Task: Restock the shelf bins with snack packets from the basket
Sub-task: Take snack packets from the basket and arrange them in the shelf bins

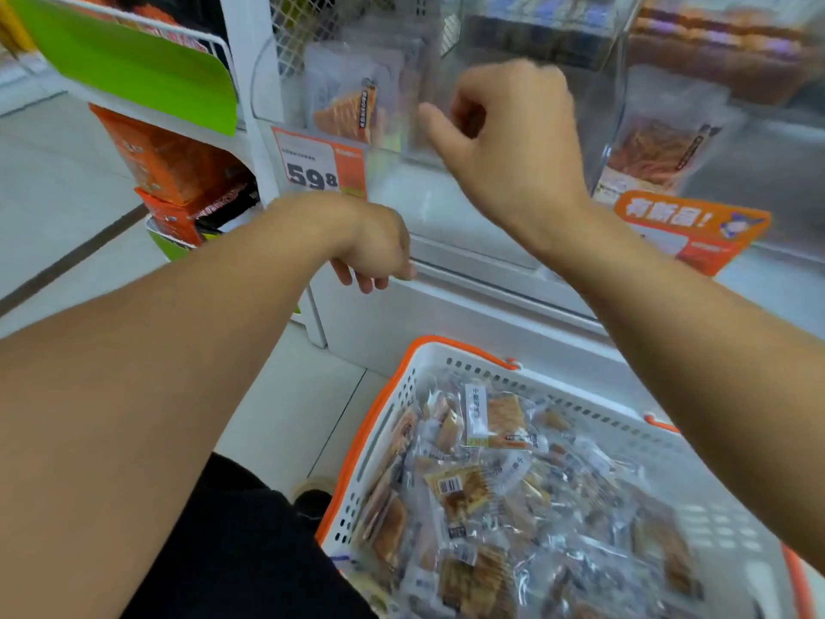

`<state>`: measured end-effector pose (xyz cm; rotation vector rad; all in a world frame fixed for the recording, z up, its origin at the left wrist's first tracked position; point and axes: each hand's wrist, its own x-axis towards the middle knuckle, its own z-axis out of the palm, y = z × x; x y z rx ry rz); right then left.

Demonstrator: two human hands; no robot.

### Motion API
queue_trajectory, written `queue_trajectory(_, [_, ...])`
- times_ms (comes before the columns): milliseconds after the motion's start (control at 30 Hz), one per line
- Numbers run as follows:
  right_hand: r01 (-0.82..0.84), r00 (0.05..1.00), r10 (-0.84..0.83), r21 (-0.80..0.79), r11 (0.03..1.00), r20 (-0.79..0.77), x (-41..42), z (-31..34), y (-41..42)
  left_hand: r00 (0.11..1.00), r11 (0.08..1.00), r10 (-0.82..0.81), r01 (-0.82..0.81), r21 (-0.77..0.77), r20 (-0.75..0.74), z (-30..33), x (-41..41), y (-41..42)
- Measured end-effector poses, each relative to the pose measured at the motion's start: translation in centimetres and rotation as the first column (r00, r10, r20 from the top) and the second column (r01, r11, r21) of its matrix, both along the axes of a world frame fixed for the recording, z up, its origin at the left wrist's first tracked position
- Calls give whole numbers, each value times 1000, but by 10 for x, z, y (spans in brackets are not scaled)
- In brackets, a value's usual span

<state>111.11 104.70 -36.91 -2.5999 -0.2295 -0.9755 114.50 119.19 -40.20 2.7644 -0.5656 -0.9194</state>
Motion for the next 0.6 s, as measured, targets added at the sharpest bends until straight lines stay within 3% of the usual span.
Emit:
queue_trajectory(67, [-148,988,147,20,989,53,-57,-39,-15,989,994,-107,108,6,-106,-8,-16,-18])
queue_trajectory(133, [-230,946,222,-6,973,-238,-96,-100,-41,968,978,-197,206,43,-155,-16,-30,-37])
queue_trajectory(167, [-220,864,170,-53,974,-474,-108,-133,-58,958,967,-237,250,60,-164,-18,-37,-46])
queue_trajectory(233, [-168,515,-39,-145,975,-856,-130,-193,-90,932,935,-328,344,91,-155,-21,-51,-64])
queue_trajectory(267, [-97,359,-75,-117,988,-930,-141,-216,-103,918,918,-368,384,102,-150,-23,-57,-73])
queue_trajectory(300, [38,295,-55,-45,998,-954,-150,-233,-113,905,904,-397,415,107,-152,-24,-63,-81])
queue_trajectory(367, [375,350,36,175,910,-936,-162,-250,-123,883,880,-440,461,116,-164,-28,-73,-95])
queue_trajectory(433, [561,419,71,320,763,-905,-161,-257,-121,863,853,-476,499,149,-169,-31,-80,-105])
queue_trajectory(533, [661,437,127,414,625,-890,-154,-262,-112,851,829,-503,524,197,-151,-33,-84,-109])
queue_trajectory(600, [644,438,151,427,635,-886,-147,-258,-105,859,831,-492,512,217,-141,-32,-82,-107])
